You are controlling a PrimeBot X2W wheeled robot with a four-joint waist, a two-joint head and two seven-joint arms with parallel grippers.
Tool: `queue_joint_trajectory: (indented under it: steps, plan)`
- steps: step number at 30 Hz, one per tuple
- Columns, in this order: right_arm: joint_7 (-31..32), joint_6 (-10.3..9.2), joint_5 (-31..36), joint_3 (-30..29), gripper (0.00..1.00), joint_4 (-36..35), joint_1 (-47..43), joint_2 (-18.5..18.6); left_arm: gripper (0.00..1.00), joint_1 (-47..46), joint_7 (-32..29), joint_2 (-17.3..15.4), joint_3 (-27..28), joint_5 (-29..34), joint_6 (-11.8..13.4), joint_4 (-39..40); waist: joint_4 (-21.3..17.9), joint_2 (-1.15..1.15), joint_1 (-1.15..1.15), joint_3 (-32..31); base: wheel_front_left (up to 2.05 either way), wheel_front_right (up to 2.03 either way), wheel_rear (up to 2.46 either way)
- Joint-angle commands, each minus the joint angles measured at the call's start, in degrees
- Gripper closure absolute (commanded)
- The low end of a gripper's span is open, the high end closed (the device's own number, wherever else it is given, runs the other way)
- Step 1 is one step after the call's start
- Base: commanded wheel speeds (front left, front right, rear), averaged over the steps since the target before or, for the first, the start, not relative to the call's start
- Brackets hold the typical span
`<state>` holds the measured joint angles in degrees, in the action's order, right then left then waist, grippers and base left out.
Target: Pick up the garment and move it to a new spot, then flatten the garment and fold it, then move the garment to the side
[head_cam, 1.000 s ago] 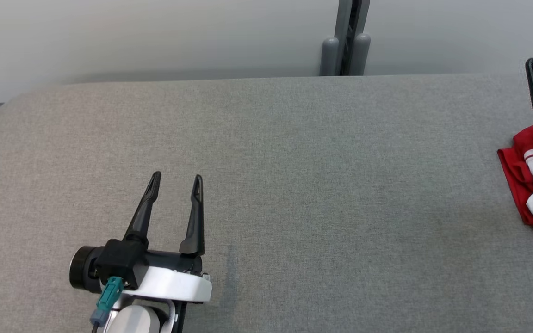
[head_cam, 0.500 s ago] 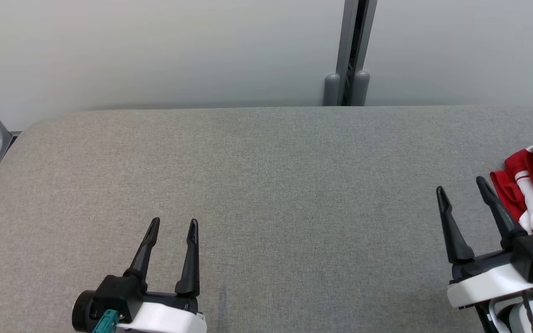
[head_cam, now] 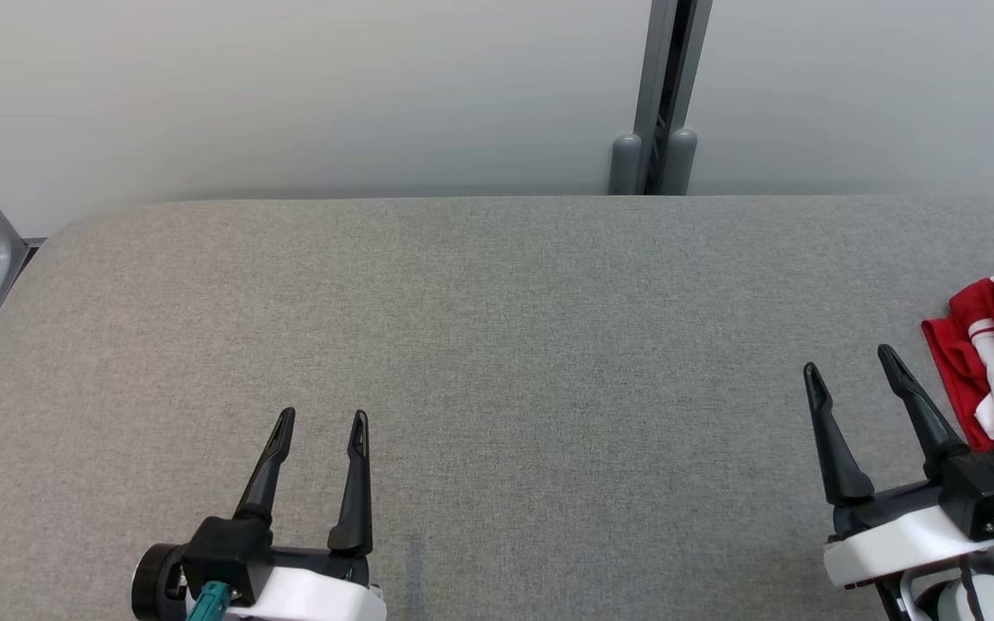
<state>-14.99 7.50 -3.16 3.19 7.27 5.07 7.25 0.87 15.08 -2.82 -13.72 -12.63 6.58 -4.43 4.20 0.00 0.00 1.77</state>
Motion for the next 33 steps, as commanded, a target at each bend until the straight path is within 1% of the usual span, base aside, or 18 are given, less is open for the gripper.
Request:
queue_joint_trajectory:
  steps: [1, 5, 15, 27, 33]
  plan:
    - [-0.24, -0.02, 0.24, -0.05, 0.0, -0.23, -0.69, -0.06, 0.0, 0.4, 0.08, -0.22, 0.11, 0.05, 0.23, -0.1, 0.0, 0.0, 0.0, 0.07, 0.0, 0.0, 0.0]
    - [-0.24, -0.02, 0.6, 0.22, 0.0, -0.14, -0.53, -0.2, 0.0, 0.22, 0.08, -0.22, 0.23, -0.94, -0.92, -0.5, -0.04, 0.0, 0.0, 0.24, 0.0, 0.0, 0.0]
    - [-0.24, -0.02, 0.01, -0.47, 0.0, 0.27, -0.04, -0.07, 0.0, 0.05, 0.08, -0.22, 0.51, -2.14, -1.45, -0.14, 0.08, 0.0, 0.0, 0.43, 0.0, 0.0, 0.0]
    - [-0.24, -0.02, -0.05, -0.72, 0.0, 0.46, -0.6, 0.21, 0.0, 0.5, 0.08, -0.22, 0.47, -3.03, -1.44, -0.3, 0.45, 0.0, 0.0, 0.33, 0.0, 0.0, 0.0]
    - [-0.24, -0.02, -0.26, -0.9, 0.0, 0.58, -0.56, 0.6, 0.0, 0.22, 0.08, -0.22, 0.35, -3.67, -0.97, -1.11, 0.62, 0.0, 0.0, 0.57, 0.0, 0.0, 0.0]
